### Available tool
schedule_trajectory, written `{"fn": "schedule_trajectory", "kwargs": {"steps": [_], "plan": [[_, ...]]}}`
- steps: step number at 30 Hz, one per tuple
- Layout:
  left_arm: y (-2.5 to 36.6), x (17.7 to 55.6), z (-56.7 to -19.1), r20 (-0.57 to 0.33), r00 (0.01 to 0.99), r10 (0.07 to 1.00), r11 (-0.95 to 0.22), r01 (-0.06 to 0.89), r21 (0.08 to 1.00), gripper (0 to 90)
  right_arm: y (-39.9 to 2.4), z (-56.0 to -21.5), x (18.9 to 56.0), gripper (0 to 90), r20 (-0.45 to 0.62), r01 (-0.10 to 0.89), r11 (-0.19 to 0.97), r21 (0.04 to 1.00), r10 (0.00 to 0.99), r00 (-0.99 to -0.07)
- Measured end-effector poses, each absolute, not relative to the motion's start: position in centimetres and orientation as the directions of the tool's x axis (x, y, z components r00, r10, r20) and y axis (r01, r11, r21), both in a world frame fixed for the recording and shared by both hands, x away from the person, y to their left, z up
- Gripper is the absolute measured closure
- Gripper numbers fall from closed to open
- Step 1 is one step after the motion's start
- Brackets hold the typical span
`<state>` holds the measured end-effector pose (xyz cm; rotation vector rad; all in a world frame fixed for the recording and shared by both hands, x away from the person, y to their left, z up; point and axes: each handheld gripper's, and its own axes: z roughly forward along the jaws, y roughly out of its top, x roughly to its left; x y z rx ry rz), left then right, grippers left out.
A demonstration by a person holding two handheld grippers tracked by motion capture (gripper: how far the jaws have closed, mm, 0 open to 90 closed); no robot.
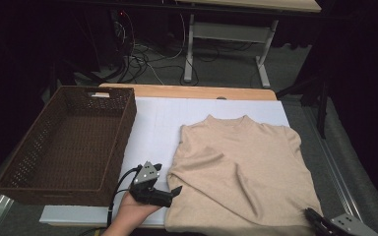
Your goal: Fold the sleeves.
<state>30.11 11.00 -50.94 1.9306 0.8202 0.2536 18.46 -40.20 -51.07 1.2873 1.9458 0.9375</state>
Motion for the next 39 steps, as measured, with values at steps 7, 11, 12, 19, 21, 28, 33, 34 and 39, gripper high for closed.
{"fn": "schedule_trajectory", "kwargs": {"steps": [7,11,12,19,21,28,33,34,39], "plan": [[9.7,31.2,-50.6,-0.163,0.765,0.624,-0.288,0.418,0.862,0.0,-41.1,-50.6,14.7,84.4,-0.066,0.509,0.209,0.835,0.957,-0.284],[9.4,31.7,-50.7,-0.158,0.762,0.628,-0.293,0.42,0.859,0.0,-41.2,-50.3,13.7,83.8,-0.051,0.509,0.188,0.84,0.961,-0.271],[9.4,31.8,-50.8,-0.161,0.76,0.63,-0.294,0.425,0.856,0.0,-41.1,-50.3,13.5,81.2,-0.05,0.503,0.188,0.844,0.96,-0.274],[9.6,31.6,-51.1,-0.158,0.75,0.643,-0.305,0.44,0.845,0.0,-39.7,-49.7,16.2,64.0,-0.045,0.483,0.22,0.847,0.937,-0.347],[9.7,31.3,-51.1,-0.155,0.752,0.64,-0.312,0.439,0.843,0.0,-38.8,-49.7,18.1,57.4,-0.051,0.493,0.254,0.832,0.92,-0.388],[10.5,31.0,-51.1,-0.159,0.743,0.65,-0.298,0.442,0.846,0.0,-35.1,-51.0,20.6,47.6,-0.034,0.522,0.341,0.782,0.86,-0.51],[10.6,30.8,-51.1,-0.154,0.745,0.649,-0.301,0.437,0.847,0.0,-34.8,-51.8,20.5,66.7,-0.038,0.538,0.36,0.762,0.855,-0.518],[10.7,30.8,-51.1,-0.159,0.744,0.649,-0.298,0.44,0.847,0.0,-34.8,-51.7,20.5,78.1,-0.05,0.533,0.37,0.761,0.853,-0.52],[10.6,30.8,-51.3,-0.165,0.74,0.652,-0.296,0.449,0.843,0.0,-34.3,-51.4,19.8,85.4,-0.106,0.498,0.407,0.765,0.843,-0.527]]}}
